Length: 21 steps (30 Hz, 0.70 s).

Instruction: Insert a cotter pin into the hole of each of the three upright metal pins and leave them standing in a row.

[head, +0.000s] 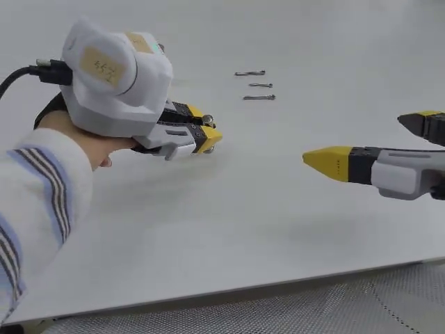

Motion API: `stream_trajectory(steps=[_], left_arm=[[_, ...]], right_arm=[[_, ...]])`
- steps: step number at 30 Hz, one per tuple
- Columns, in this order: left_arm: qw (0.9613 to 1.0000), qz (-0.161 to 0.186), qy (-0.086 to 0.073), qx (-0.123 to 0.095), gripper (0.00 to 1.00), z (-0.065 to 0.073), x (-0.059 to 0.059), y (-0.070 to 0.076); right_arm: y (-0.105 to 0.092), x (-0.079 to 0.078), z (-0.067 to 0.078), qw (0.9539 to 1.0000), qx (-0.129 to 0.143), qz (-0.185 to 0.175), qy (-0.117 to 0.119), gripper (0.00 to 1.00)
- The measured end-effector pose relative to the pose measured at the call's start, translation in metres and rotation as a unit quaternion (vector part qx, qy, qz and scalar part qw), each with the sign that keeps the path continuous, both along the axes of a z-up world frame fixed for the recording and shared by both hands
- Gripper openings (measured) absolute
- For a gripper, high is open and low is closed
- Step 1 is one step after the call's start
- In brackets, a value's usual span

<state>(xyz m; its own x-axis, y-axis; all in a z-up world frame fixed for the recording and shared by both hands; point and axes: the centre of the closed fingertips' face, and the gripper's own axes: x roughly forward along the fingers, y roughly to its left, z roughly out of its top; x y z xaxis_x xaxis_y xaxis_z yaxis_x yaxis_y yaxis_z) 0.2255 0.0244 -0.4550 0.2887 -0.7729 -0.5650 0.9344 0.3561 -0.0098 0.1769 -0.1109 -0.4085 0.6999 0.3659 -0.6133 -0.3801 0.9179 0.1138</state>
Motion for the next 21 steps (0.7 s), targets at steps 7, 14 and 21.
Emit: stream_trajectory(steps=[7, 14, 21], left_arm=[[0.9999, -0.011, -0.007, 0.007, 0.05, -0.0062, -0.0028, -0.0021], [0.9999, -0.01, -0.002, 0.005, 0.05, -0.0086, -0.0052, -0.0025], [0.9998, -0.017, -0.006, 0.003, 0.05, -0.0082, -0.0065, -0.0029]], right_arm=[[-0.0014, 0.0014, -0.0021, 1.0, 0.001, 0.001, 0.003, 0.97], [-0.0015, 0.0024, -0.0022, 1.0, 0.002, 0.0, 0.003, 0.97], [0.0008, 0.0031, -0.0024, 1.0, 0.001, 0.003, 0.004, 0.96]])
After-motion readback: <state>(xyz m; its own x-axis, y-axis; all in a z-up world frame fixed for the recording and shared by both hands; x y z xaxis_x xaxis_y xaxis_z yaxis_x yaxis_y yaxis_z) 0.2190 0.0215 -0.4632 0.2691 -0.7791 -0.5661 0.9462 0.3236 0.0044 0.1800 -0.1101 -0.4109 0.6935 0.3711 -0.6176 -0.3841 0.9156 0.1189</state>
